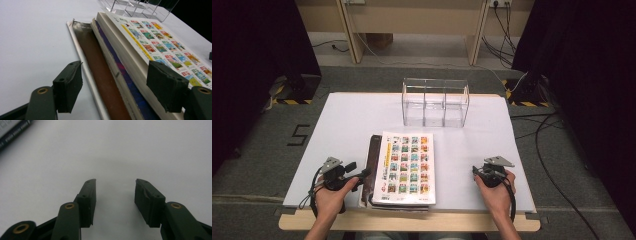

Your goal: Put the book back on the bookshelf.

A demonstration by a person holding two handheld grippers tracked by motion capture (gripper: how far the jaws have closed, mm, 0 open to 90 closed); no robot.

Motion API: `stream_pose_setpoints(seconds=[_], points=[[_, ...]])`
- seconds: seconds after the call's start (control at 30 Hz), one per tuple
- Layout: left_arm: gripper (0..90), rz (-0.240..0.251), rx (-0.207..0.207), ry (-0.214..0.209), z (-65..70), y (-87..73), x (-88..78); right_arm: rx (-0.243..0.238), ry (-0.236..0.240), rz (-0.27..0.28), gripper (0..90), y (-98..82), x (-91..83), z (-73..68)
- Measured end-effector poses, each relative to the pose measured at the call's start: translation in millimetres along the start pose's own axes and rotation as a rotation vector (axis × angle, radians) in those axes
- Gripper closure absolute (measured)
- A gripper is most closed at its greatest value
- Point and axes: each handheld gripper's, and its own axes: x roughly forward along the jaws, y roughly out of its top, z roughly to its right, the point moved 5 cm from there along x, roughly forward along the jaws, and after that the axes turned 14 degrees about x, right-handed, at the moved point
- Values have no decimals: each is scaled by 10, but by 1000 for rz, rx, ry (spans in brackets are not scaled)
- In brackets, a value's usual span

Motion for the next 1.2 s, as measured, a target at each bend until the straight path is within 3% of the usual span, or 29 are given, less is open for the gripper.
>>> stream_pose_setpoints(seconds=[0.13, 0.2, 0.37, 0.73, 1.03, 1.2], points=[[297, -8, 7, -22, 61, 72, 42, 3, 79, -8, 592, 95, -57, -113], [305, -13, 14, -25, 69, 94, 59, -6, 88, -11, 599, 116, -65, -146], [327, -53, 7, -69, 155, 207, 191, 26, 211, -50, 578, 190, -29, -373], [337, -144, 29, -113, 251, 286, 359, -3, 368, -134, 535, 202, 12, -957], [394, -177, 5, -128, 253, 264, 472, 10, 432, -203, 511, 231, 108, -1189], [414, -191, -2, -122, 246, 276, 529, 19, 436, -238, 500, 217, 199, -1246]])
